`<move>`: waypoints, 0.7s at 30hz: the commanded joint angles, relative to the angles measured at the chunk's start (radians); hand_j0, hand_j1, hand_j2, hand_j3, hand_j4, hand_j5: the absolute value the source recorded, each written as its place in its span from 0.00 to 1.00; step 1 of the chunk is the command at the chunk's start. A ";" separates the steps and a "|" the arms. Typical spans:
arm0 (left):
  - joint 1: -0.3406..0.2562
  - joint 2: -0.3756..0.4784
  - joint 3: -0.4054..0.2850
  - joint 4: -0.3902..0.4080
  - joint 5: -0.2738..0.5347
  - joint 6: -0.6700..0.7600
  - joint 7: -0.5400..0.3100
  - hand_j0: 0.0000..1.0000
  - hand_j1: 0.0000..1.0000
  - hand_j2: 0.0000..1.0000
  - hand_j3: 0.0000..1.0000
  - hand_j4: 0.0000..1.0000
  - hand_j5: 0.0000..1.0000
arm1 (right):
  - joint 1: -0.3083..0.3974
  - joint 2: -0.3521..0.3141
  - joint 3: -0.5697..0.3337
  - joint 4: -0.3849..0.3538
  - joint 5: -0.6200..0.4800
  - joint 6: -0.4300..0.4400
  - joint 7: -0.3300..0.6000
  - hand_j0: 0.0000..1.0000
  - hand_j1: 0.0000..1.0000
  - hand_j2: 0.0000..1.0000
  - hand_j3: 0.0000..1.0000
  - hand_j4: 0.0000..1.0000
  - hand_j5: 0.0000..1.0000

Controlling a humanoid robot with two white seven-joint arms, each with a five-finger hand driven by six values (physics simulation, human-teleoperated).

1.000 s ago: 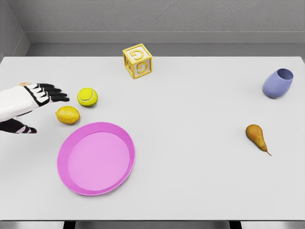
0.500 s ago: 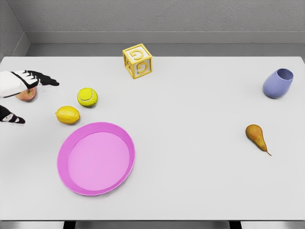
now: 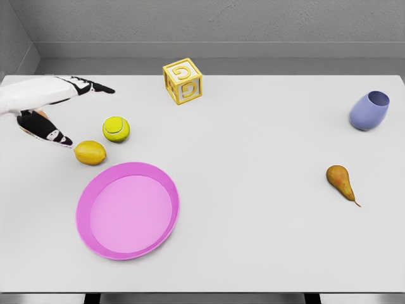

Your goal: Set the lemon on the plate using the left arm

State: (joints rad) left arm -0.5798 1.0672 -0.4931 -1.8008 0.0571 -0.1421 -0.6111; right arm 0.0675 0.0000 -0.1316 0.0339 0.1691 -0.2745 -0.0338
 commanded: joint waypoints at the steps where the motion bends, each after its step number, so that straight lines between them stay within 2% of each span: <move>1: -0.009 -0.001 -0.068 0.000 0.009 0.048 0.000 1.00 1.00 1.00 1.00 1.00 1.00 | 0.000 0.000 0.000 0.000 0.000 0.000 0.000 1.00 1.00 1.00 1.00 1.00 1.00; 4: -0.022 -0.030 -0.091 0.000 0.003 0.114 0.000 1.00 1.00 1.00 1.00 1.00 1.00 | 0.000 0.000 0.000 0.000 0.000 0.000 0.000 1.00 1.00 1.00 1.00 1.00 1.00; 8: -0.025 -0.033 -0.142 0.000 -0.002 0.128 0.000 1.00 1.00 1.00 1.00 1.00 1.00 | 0.000 0.000 0.000 0.000 0.000 0.000 0.000 1.00 1.00 1.00 1.00 1.00 1.00; 21: -0.020 -0.049 -0.170 0.000 -0.017 0.245 0.000 1.00 1.00 1.00 1.00 1.00 1.00 | 0.000 0.000 0.000 0.000 0.000 0.000 0.000 1.00 1.00 1.00 1.00 1.00 1.00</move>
State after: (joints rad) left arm -0.5998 1.0163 -0.6584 -1.8007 0.0475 0.0812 -0.6112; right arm 0.0675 0.0000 -0.1316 0.0339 0.1691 -0.2745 -0.0339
